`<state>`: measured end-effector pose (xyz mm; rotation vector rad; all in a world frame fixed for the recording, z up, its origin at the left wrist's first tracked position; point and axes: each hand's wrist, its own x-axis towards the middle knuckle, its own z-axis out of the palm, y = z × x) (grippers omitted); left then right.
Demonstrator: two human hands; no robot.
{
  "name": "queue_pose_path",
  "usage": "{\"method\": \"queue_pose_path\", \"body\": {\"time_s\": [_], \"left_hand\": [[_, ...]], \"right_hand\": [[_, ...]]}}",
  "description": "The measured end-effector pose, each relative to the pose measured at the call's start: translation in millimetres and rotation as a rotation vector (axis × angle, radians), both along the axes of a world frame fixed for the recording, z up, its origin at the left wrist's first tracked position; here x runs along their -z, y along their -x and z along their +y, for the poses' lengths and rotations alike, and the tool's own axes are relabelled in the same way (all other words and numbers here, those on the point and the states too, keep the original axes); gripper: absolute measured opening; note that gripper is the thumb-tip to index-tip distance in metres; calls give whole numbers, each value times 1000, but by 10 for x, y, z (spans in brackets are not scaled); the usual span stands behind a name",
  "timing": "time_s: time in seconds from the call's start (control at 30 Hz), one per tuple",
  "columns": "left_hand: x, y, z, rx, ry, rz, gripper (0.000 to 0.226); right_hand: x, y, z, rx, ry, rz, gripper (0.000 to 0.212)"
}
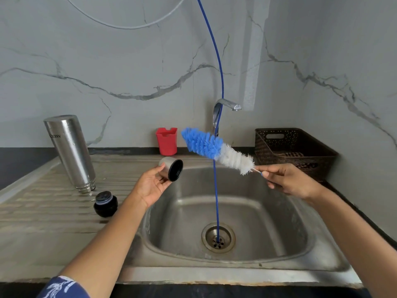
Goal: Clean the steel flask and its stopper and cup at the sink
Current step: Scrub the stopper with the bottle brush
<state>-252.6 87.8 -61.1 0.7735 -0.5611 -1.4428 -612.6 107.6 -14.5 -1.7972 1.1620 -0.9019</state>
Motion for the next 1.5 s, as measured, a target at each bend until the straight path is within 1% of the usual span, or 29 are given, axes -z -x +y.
{"method": "queue_pose_path", "body": {"time_s": [0.07, 0.13, 0.2, 0.3, 0.4, 0.57, 0.7, 0.8, 0.93, 1.07, 1.2, 1.33, 1.5], "left_hand": [[-9, 59, 12, -17, 9, 26, 10], [-22, 102, 22, -38, 23, 60, 11], [-24, 123, 30, -51, 41, 87, 11], [-3, 98, 16, -80, 51, 103, 8], [28, 70, -4, -119, 52, 97, 14], [8, 92, -3, -148, 71, 133, 14], [26, 68, 1, -169, 46, 161, 13], [57, 56, -9, -162, 10, 147, 16], [76, 49, -26, -125, -13, 118, 21], [70, 65, -28, -162, -26, 155, 23], [59, 98, -28, -162, 0, 145, 22], [81, 94, -55, -136, 50, 143, 19], [117, 50, -79, -211, 57, 204, 19]], "right_hand": [[87, -73, 59, 27, 198, 40, 32], [167, -117, 119, 61, 352, 180, 35], [207, -173, 188, 94, 459, 349, 33], [218, -260, 272, 122, 543, 456, 30], [227, -280, 280, 119, 522, 490, 27], [229, -319, 308, 144, 454, 454, 29], [261, -339, 302, 186, 426, 490, 29], [281, -375, 328, 168, 414, 510, 30], [292, -436, 369, 158, 416, 482, 30], [354, -499, 398, 194, 402, 547, 31], [371, -552, 419, 245, 373, 606, 33], [408, -611, 534, 239, 403, 591, 35], [462, -624, 519, 267, 360, 645, 36]]}}
